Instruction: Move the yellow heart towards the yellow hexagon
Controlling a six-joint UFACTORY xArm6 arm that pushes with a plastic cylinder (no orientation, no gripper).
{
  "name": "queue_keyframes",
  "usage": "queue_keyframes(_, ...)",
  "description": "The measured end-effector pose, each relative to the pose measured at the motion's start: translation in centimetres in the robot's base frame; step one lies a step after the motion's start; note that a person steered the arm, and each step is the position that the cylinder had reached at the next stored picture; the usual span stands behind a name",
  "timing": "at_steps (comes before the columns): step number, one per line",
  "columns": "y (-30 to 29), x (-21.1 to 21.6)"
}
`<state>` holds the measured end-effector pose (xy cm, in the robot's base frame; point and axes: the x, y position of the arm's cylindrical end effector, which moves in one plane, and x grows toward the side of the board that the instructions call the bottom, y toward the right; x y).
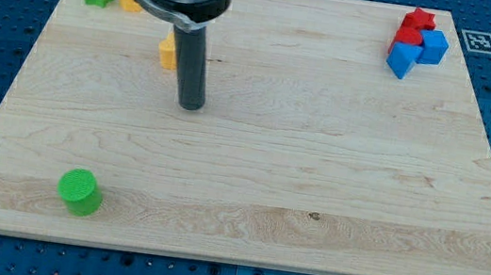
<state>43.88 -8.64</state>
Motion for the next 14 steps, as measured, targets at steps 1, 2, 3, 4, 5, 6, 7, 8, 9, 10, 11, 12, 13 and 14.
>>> queue_keyframes(1, -1.2, -3.0)
queue_keyframes(2, -1.5, -6.5)
queue_keyframes(3, -1.5, -9.4)
queue_keyframes(4, -1.5, -9.5)
queue_keyframes(5, -1.8, -8.9)
queue_keyframes(6, -1.9, -7.1)
queue_keyframes(7, -2.9, -6.3)
queue_keyframes(8, -3.1, -7.7)
queue_keyframes(9, -3.1, -11.1)
queue_keyframes(10, -3.1, -14.5)
queue_keyframes(11, -3.1, -14.5)
queue_keyframes(12, -3.2, -12.0)
queue_keyframes(13, -3.2, -7.2)
queue_keyframes(14, -3.9, -5.3)
